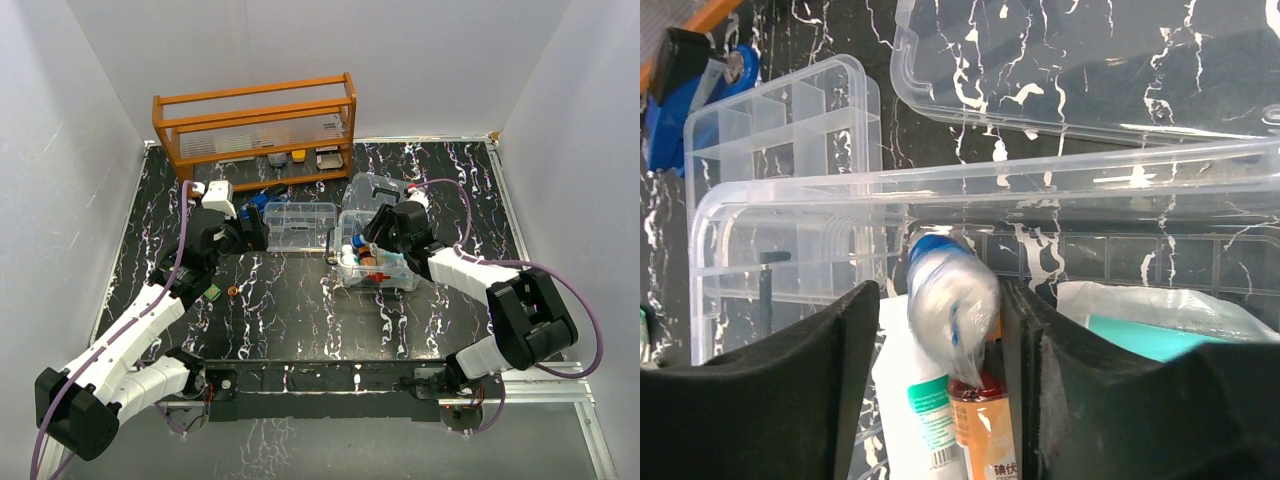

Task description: Organize the medicine kit

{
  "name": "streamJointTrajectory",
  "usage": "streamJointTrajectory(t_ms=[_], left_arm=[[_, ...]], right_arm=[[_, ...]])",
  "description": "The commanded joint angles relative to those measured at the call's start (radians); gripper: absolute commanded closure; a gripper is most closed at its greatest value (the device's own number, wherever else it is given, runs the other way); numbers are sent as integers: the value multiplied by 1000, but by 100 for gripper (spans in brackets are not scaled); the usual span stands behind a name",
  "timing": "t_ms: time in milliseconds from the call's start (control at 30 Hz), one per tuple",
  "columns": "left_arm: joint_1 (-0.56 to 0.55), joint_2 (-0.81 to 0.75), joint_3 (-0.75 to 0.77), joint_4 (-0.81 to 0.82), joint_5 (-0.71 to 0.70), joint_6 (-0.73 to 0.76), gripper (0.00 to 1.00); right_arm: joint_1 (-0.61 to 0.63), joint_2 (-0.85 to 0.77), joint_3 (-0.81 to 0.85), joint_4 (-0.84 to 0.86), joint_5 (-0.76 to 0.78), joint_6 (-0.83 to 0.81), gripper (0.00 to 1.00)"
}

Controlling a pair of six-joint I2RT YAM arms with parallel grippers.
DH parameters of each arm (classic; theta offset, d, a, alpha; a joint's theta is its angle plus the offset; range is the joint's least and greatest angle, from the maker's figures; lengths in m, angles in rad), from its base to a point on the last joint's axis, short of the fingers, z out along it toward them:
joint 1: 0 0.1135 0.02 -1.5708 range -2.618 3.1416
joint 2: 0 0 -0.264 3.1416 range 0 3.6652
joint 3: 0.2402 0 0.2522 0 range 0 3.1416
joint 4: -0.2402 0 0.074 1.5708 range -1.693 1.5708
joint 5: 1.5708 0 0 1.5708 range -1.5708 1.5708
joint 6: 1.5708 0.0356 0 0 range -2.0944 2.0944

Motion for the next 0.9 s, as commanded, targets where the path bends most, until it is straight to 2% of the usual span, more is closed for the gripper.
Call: streamJointTrajectory(t_ms=[0, 167, 233, 333, 567, 867], left_arm=[[1, -9, 0, 5, 6, -1, 1], [1, -9, -2, 5, 5, -1, 1], [1, -8, -1, 7, 7, -1, 1], [2, -5, 1, 9, 9, -2, 1], [1, 1, 0, 10, 11, -4, 1], [1, 13, 4, 5, 17, -6, 1]], right_arm=[[5, -12, 64, 4, 39, -14, 46], [5, -92, 67, -86, 130, -63, 32], [5, -117, 68, -121, 169, -84, 31], [5, -135, 73, -173, 212, -102, 34], [5, -66, 98, -192, 198, -121, 50], [5, 73, 138, -129, 138, -140, 45]])
